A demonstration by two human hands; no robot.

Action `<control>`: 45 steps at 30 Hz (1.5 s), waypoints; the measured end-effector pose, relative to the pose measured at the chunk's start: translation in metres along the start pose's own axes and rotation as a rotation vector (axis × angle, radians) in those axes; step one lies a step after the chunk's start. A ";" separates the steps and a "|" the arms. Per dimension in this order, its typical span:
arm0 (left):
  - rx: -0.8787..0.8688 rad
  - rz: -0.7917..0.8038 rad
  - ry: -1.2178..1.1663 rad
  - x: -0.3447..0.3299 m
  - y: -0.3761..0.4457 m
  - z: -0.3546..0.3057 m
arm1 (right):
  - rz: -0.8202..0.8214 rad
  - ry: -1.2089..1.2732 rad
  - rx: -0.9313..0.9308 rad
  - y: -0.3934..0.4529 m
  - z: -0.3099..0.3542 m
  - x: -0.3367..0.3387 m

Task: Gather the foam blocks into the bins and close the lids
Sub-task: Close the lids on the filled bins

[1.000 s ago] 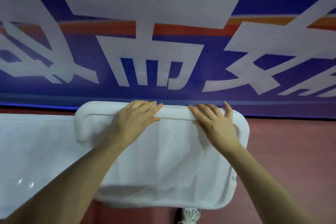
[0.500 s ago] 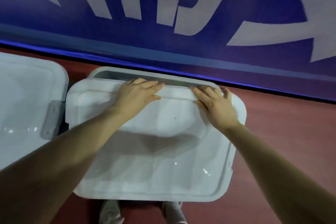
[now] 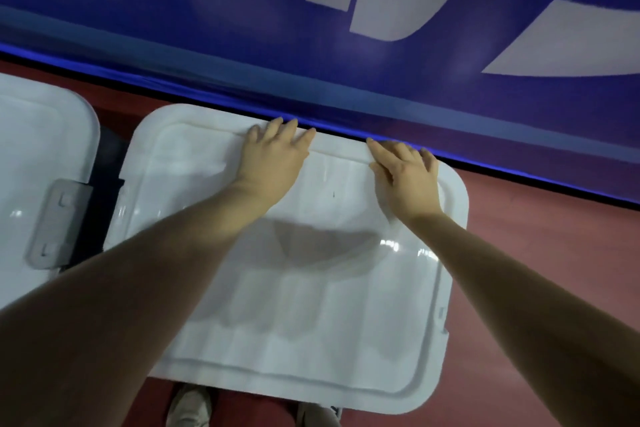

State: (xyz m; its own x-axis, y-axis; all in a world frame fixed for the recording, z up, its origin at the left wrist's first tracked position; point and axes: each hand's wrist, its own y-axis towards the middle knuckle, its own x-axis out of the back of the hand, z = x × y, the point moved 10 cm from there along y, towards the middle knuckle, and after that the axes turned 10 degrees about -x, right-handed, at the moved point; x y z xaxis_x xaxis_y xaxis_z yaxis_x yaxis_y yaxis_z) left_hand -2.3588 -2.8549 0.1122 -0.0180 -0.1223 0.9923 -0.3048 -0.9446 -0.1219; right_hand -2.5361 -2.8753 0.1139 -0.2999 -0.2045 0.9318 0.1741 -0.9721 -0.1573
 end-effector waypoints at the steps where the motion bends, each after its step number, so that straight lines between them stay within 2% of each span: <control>1: 0.052 0.106 -0.045 -0.011 -0.005 0.001 | 0.022 -0.013 -0.036 0.001 0.001 -0.004; 3: 0.117 0.287 -0.124 -0.028 -0.016 0.002 | 0.101 -0.038 -0.115 0.001 0.000 -0.016; 5: 0.135 0.370 -0.142 -0.031 -0.023 0.002 | 0.166 -0.046 -0.134 -0.004 0.001 -0.026; 9: 0.120 0.355 -0.147 -0.017 -0.034 -0.006 | 0.160 0.033 -0.114 -0.041 0.000 -0.025; 12: 0.067 0.327 -0.187 -0.003 -0.051 -0.031 | 0.147 0.077 -0.205 -0.082 -0.019 -0.015; 15: 0.015 0.371 -0.253 0.000 -0.066 -0.061 | 0.177 0.086 -0.298 -0.116 -0.043 -0.009; 25: -0.240 0.515 -0.354 -0.011 -0.066 -0.196 | 0.149 0.150 -0.798 -0.207 -0.151 -0.007; 32: -0.229 0.636 -0.187 -0.039 -0.050 -0.232 | 0.336 0.348 -0.775 -0.204 -0.169 -0.045; 37: -0.216 0.675 -0.038 -0.045 -0.045 -0.238 | 0.403 0.439 -0.714 -0.197 -0.165 -0.052; 45: -0.197 0.647 -0.113 -0.047 -0.049 -0.231 | 0.135 0.323 -0.728 -0.195 -0.152 -0.019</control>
State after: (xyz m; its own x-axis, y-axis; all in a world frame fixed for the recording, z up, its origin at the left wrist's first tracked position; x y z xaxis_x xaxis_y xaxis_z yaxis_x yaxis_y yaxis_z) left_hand -2.5634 -2.7326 0.0766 -0.1587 -0.6845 0.7115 -0.4341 -0.5989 -0.6730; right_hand -2.7068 -2.6990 0.0776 -0.5952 -0.2402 0.7669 -0.3934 -0.7450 -0.5387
